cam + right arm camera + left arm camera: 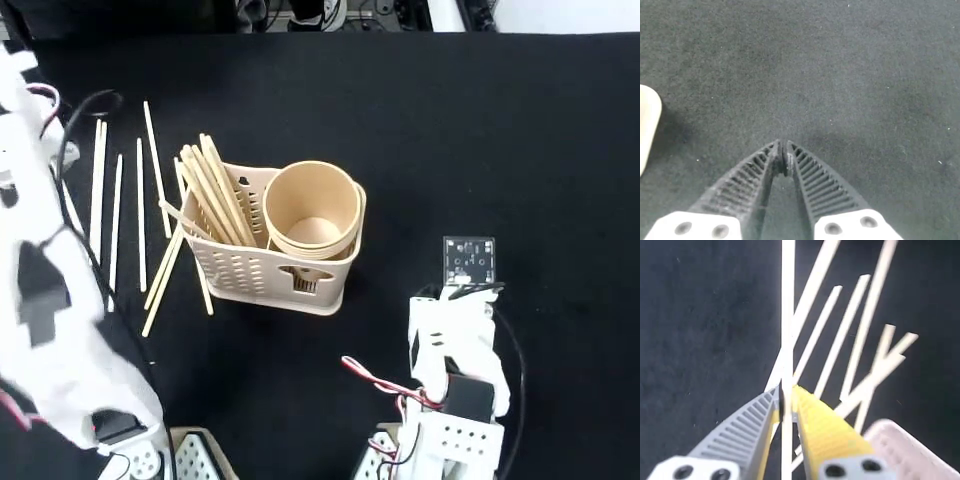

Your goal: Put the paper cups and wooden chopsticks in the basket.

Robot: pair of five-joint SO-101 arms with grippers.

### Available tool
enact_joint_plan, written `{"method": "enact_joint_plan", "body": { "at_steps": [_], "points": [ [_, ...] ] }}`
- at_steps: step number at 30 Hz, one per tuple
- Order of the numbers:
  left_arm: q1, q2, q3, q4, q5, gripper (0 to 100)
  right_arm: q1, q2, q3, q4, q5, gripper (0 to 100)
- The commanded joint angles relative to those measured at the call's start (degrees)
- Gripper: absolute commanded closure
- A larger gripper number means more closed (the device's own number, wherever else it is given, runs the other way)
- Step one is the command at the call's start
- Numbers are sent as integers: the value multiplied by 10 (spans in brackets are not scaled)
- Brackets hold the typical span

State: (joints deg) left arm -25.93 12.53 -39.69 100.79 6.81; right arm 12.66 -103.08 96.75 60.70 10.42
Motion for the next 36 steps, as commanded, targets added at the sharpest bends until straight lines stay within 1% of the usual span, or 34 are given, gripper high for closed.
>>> {"method": "enact_joint_plan", "body": {
  "at_steps": [1,3,7,10,15,17,20,22,25,28,36],
  "points": [
    [34,-251,111,-47,4,971,-9,-39,-2,4,-4,985],
    [41,-328,174,-99,1,971,-25,-39,-2,20,-4,985],
    [41,-493,311,-193,4,971,-85,-39,-2,55,-4,986],
    [41,-631,415,-265,2,971,-113,-39,-2,67,-4,986],
    [46,-859,597,-430,4,971,-160,-39,-2,68,-4,984],
    [85,-935,673,-500,4,971,-178,-39,-2,67,-4,984],
    [192,-1024,789,-601,1,971,-198,-39,-2,66,-4,984],
    [257,-1062,852,-648,0,971,-198,-39,-2,64,-7,984],
    [313,-1085,915,-676,-5,971,-198,-39,-2,63,-8,984],
    [342,-1085,950,-676,-7,971,-198,-39,-2,64,-8,984],
    [350,-1085,1013,-680,-3,971,-198,-39,-2,67,-8,985]
  ]
}}
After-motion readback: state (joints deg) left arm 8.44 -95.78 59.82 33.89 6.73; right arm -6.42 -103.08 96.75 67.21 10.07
